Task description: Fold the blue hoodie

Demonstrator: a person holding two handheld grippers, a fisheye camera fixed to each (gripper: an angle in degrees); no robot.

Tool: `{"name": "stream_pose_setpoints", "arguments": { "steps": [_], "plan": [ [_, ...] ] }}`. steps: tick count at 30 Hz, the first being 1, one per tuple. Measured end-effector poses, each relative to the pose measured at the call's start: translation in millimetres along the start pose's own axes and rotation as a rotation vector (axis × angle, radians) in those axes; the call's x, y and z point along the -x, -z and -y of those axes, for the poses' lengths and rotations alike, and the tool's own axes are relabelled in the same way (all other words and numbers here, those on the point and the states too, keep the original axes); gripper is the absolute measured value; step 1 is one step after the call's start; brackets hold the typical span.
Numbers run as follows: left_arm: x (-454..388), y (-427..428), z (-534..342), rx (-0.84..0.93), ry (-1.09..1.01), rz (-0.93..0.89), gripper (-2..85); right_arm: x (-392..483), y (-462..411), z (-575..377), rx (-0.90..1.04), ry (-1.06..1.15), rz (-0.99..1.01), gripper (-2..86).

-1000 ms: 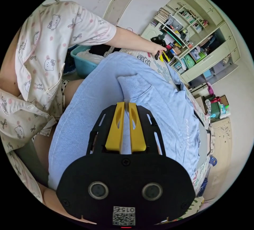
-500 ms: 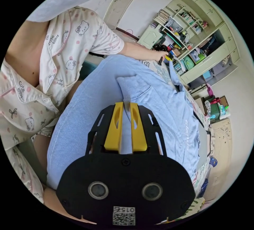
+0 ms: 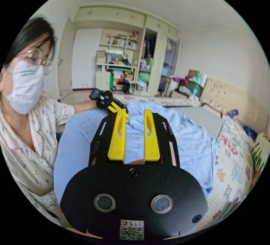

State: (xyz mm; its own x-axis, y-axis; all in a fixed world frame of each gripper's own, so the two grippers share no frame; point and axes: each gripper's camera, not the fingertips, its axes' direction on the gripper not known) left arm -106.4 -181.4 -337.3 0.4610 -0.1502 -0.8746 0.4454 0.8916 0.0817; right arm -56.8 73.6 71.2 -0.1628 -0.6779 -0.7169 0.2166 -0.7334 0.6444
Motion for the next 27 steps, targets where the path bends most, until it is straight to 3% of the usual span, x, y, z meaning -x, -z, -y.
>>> {"name": "stream_pose_setpoints", "arguments": {
  "steps": [5, 9, 19, 23, 27],
  "plan": [
    [-6.7, -13.3, -12.1, -0.03, 0.032, -0.09, 1.3, 24.7, -48.8, 19.3, 0.173, 0.095, -0.145, 10.9],
    [4.2, -28.7, -26.3, -0.017, 0.117, -0.219, 2.0, 38.6, -56.5, 32.7, 0.186, 0.134, -0.123, 11.2],
    [123.7, -117.8, -131.0, -0.046, 0.834, -0.802, 11.9, 23.0, -61.9, 57.1, 0.177, 0.04, -0.111, 11.1],
    [134.4, -166.6, -157.4, 0.05, 0.993, -0.836, 13.5, 26.5, -62.1, 65.1, 0.176, 0.042, -0.128, 10.9],
    [138.1, -194.6, -172.2, 0.094, 1.022, -0.824, 10.2, 29.3, -62.2, 70.5, 0.175, 0.04, -0.125, 10.8]
  ]
}}
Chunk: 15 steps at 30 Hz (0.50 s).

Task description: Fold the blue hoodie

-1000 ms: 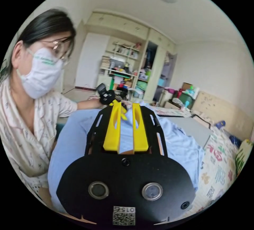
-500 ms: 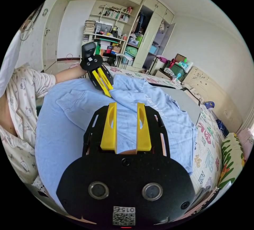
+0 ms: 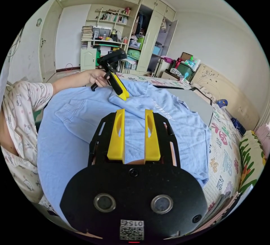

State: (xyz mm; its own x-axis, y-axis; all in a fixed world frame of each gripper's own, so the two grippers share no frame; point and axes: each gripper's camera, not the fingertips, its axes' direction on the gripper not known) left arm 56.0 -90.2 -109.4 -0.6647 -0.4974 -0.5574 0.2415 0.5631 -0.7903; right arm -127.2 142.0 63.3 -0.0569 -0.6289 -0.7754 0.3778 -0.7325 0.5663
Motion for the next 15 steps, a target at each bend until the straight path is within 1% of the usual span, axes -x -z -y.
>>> {"name": "stream_pose_setpoints", "arguments": {
  "steps": [3, 5, 6, 8, 9, 10, 12, 13, 15],
  "plan": [
    [-7.7, -7.5, -5.3, 0.005, -0.139, 0.076, 5.4, -0.9, 1.9, 2.4, -0.005, -0.01, 0.005, 10.8],
    [-31.6, -11.2, -34.0, -0.089, -0.336, 0.164, 2.7, 0.1, 1.8, 3.5, -0.004, -0.008, -0.01, 10.8],
    [-38.1, -13.4, -42.5, -0.092, -0.381, 0.195, 2.3, 0.3, 1.7, 4.0, -0.003, -0.01, -0.01, 10.8],
    [-66.4, -19.9, -86.5, -0.157, -0.582, 0.327, 1.5, 2.5, 1.1, 5.6, 0.0, -0.01, -0.006, 10.8],
    [-72.3, -22.6, -98.3, -0.174, -0.631, 0.356, 1.4, 3.6, 0.9, 5.9, 0.0, -0.008, -0.007, 10.8],
    [-82.0, -30.8, -119.3, -0.187, -0.722, 0.398, 1.3, 6.5, 0.5, 6.4, 0.001, -0.001, -0.009, 10.8],
    [-91.7, -49.7, -143.0, -0.13, -0.858, 0.413, 1.3, 11.9, -0.4, 7.0, 0.003, 0.014, -0.015, 10.9],
    [-94.8, -65.7, -157.9, -0.073, -0.943, 0.447, 1.3, 16.0, -1.0, 7.1, 0.005, 0.027, -0.021, 11.0],
    [-95.3, -87.2, -177.7, -0.023, -1.01, 0.539, 1.2, 22.9, -1.3, 6.6, 0.003, 0.054, -0.021, 11.1]
  ]
}}
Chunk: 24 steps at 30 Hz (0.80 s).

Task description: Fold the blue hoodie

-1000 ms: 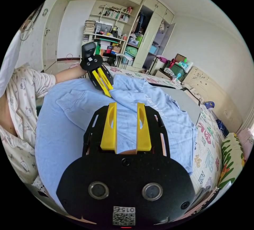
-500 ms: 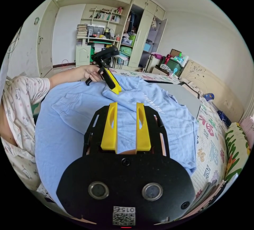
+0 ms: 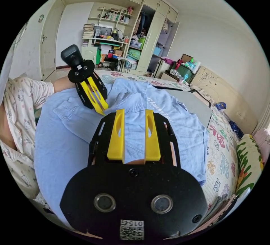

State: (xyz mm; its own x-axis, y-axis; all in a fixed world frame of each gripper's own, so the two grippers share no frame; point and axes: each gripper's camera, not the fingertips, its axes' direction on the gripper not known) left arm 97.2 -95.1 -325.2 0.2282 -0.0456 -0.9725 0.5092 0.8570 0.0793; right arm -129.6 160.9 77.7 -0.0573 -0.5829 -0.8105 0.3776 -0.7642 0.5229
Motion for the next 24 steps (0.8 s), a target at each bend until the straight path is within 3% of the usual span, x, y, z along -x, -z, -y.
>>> {"name": "stream_pose_setpoints", "arguments": {
  "steps": [3, 24],
  "plan": [
    [-26.9, -4.9, -25.7, -0.02, -0.076, 0.1, 1.1, 11.0, -1.7, -0.5, 0.003, 0.042, 0.001, 11.3],
    [-47.7, -25.4, -151.8, -0.02, -0.092, 0.126, 1.1, 68.9, -45.6, -7.4, 0.15, 0.174, -0.109, 9.4]
  ]
}}
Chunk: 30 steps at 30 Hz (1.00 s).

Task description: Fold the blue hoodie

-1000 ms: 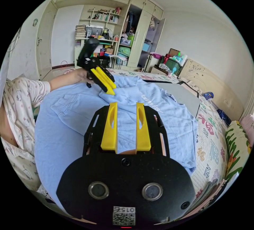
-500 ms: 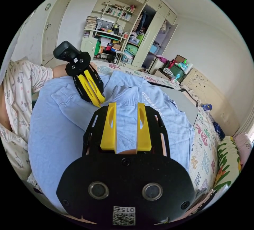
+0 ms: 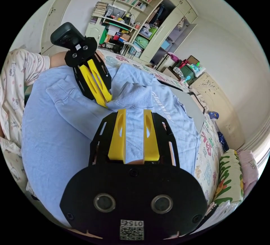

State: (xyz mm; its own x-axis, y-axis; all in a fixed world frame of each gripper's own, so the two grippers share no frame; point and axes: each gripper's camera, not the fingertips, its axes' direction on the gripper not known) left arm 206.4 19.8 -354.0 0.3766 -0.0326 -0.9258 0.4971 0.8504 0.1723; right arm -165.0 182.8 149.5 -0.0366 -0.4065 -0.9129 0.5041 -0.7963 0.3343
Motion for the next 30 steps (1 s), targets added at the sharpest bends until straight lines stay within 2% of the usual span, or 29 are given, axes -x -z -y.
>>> {"name": "stream_pose_setpoints", "arguments": {
  "steps": [6, 8, 13, 19, 22, 24, 27, 28, 30],
  "plan": [
    [1.3, 0.4, -21.5, 0.0, -0.004, 0.008, 1.1, 8.2, -6.4, -4.7, 0.012, 0.012, -0.004, 6.6],
    [2.9, 1.1, -28.2, 0.0, -0.005, 0.009, 1.1, 12.4, -9.3, -6.9, 0.023, 0.04, 0.018, 0.8],
    [7.3, 3.1, -38.4, 0.0, -0.008, 0.015, 1.1, 19.6, -14.2, -11.4, 0.038, 0.061, 0.013, -0.8],
    [16.2, 6.8, -45.3, 0.0, -0.009, 0.017, 1.2, 25.7, -17.4, -17.8, 0.044, 0.07, 0.0, 0.5],
    [21.5, 9.0, -46.4, 0.0, -0.01, 0.018, 1.2, 24.4, -17.3, -21.2, 0.04, 0.057, 0.003, 7.3],
    [24.8, 10.5, -46.4, 0.0, -0.01, 0.019, 1.2, 22.3, -17.8, -22.8, 0.042, 0.041, 0.004, 8.3],
    [30.8, 13.2, -45.2, 0.0, -0.011, 0.021, 1.2, 21.2, -16.9, -26.3, 0.037, 0.032, 0.008, 4.4],
    [33.4, 14.3, -44.3, 0.0, -0.012, 0.022, 1.3, 22.3, -16.5, -27.7, 0.034, 0.037, 0.009, 0.6],
    [37.4, 16.0, -42.7, 0.0, -0.012, 0.023, 1.3, 24.7, -17.1, -29.0, 0.039, 0.047, 0.008, -0.4]
  ]
}}
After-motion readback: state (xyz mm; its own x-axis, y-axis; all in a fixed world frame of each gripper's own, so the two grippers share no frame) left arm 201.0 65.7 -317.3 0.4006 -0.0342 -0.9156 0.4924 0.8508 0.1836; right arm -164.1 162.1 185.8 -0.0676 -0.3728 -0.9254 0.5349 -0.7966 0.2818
